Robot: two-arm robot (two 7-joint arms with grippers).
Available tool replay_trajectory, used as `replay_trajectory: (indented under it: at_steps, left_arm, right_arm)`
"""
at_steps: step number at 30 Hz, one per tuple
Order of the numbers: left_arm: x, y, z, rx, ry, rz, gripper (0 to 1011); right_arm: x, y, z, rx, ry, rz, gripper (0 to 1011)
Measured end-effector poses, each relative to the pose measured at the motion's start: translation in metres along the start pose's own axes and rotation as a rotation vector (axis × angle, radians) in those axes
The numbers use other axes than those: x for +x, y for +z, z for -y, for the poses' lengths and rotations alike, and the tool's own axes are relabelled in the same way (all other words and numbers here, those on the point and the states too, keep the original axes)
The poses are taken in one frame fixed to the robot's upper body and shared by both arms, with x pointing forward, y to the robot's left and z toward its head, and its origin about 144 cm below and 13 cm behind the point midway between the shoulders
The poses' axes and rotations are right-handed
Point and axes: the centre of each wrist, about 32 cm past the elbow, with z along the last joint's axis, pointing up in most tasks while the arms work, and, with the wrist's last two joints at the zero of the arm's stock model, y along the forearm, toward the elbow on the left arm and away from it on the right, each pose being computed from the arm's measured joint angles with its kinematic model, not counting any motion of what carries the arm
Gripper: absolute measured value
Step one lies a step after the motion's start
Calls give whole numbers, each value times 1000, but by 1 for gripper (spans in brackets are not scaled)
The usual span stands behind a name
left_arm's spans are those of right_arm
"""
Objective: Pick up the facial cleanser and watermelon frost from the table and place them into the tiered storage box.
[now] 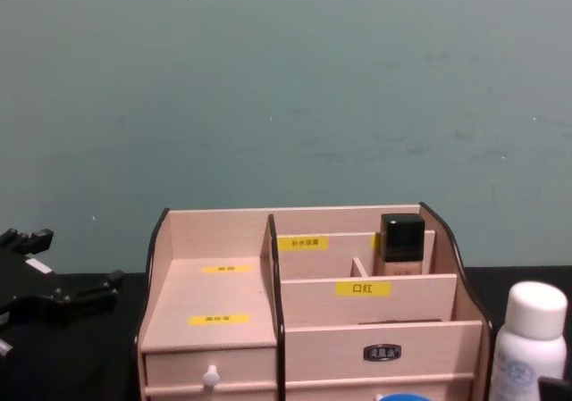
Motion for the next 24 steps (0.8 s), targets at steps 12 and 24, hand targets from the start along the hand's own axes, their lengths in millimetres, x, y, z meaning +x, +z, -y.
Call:
replay_trajectory:
  at_steps: [12,24]
  left_arm:
    - [0,0,0,0,0,0,1009]
    - [0,0,0,0,0,0,1010]
  right_arm:
    - [5,-2,-21,9,7,9,1000]
    - [10,-3,-40,21,22,11,1000]
